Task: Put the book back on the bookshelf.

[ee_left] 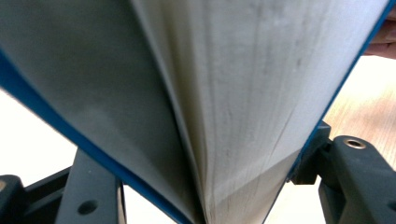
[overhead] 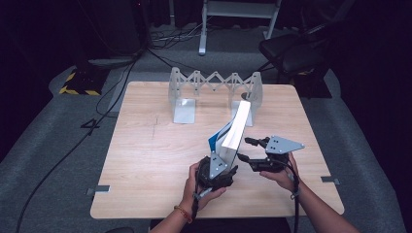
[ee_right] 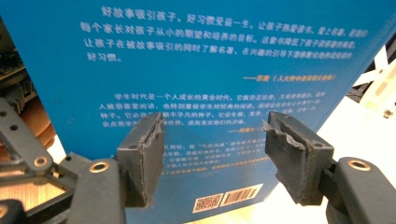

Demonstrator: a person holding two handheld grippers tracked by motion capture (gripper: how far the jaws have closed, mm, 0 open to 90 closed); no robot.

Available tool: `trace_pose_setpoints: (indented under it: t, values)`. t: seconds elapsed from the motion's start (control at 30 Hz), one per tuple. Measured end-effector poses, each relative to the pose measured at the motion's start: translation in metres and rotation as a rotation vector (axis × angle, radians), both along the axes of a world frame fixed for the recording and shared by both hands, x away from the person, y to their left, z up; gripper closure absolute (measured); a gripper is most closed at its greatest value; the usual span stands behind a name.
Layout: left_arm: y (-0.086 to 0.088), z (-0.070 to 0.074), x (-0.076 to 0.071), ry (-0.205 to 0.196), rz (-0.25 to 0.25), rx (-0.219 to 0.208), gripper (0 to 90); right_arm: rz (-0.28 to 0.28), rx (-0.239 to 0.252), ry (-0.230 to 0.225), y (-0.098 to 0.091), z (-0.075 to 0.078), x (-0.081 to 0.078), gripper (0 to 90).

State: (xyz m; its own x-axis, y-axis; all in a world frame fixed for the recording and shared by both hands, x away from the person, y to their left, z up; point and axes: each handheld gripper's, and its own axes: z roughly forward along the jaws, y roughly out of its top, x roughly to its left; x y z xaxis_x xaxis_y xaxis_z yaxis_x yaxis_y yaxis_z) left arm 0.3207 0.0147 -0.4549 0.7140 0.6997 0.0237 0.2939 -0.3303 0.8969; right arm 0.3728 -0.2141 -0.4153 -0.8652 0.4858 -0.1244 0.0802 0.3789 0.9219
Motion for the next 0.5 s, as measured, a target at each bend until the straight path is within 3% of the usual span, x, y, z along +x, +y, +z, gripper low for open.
trace_pose_setpoints:
  t: [0.27, 0.37, 0.47, 0.5]
  values:
    - [0.009, 0.003, 0.003, 0.005, -0.019, 0.033, 47.2, -0.034, -0.032, 0.015, -0.025, -0.007, 0.006, 35.5]
    - [0.013, 0.004, 0.005, 0.011, -0.022, 0.039, 50.8, -0.072, -0.078, 0.006, -0.038, -0.012, 0.014, 35.1]
    - [0.017, 0.004, 0.007, 0.015, -0.023, 0.041, 53.4, -0.112, -0.127, 0.03, -0.053, -0.023, 0.027, 33.9]
    - [0.018, 0.005, 0.008, 0.015, -0.022, 0.046, 53.8, -0.122, -0.133, 0.057, -0.058, -0.027, 0.031, 34.0]
